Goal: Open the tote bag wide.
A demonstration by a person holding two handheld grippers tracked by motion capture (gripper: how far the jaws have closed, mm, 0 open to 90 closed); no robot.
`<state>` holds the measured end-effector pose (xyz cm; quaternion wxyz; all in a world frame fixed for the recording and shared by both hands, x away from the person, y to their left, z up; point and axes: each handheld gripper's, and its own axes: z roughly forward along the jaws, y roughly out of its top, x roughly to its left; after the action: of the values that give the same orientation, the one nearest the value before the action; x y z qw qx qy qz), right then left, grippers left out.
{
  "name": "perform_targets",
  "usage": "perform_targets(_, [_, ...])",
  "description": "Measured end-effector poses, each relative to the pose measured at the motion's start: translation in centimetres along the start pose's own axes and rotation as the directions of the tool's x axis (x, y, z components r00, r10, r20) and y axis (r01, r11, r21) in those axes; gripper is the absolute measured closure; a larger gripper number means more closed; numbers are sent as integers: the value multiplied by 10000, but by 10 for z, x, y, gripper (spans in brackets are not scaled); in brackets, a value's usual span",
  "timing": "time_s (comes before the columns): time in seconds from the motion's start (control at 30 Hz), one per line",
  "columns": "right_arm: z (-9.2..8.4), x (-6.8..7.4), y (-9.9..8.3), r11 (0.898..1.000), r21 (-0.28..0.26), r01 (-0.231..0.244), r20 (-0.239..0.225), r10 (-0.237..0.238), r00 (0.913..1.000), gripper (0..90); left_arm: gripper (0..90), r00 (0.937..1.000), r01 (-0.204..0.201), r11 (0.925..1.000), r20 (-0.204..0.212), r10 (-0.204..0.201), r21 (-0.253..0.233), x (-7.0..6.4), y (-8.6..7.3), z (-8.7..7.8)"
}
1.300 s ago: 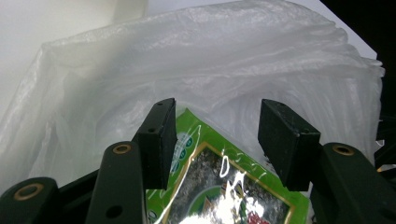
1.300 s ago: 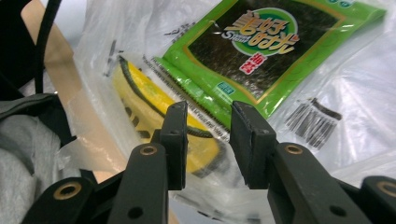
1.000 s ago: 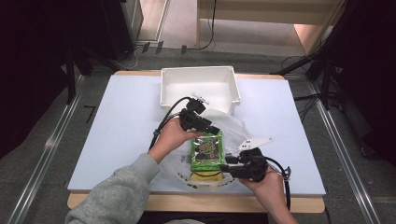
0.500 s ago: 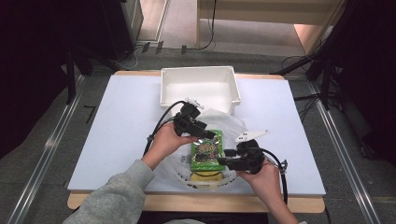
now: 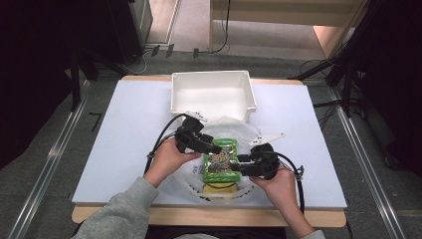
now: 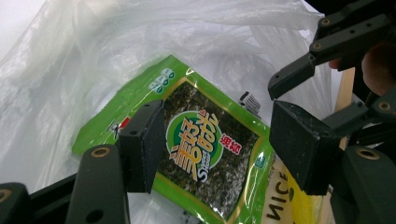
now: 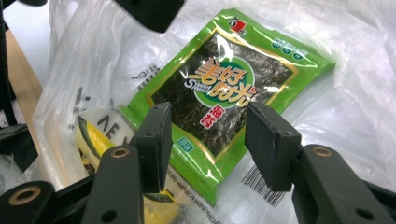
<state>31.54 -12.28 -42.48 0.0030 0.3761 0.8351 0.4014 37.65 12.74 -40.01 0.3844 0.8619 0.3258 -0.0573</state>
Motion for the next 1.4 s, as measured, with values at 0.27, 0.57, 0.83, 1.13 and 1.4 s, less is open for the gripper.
perform_targets(0.27, [3, -2, 6, 10000, 18, -53, 124, 53, 9999, 544, 365, 9998, 188, 9998, 27, -188, -21, 0, -13, -7])
perform_targets(0.57, [11, -4, 14, 10000, -11, -59, 201, 59, 9998, 560, 365, 9993, 276, 9996, 266, -275, -48, -6, -27, -13])
perform_targets(0.83, [19, -3, 17, 9999, -24, -134, 198, 134, 9997, 566, 372, 9990, 368, 9991, 248, -363, -197, -11, -41, -19])
perform_targets(1.13, [17, -7, 13, 9995, -270, -149, 153, 153, 9998, 547, 444, 9992, 279, 9995, 298, -274, -167, -9, -57, -17])
perform_targets(1.4, [18, -8, 11, 9997, -205, -152, 243, 157, 9996, 544, 619, 9998, 195, 9992, -13, -195, -341, -10, -59, -15])
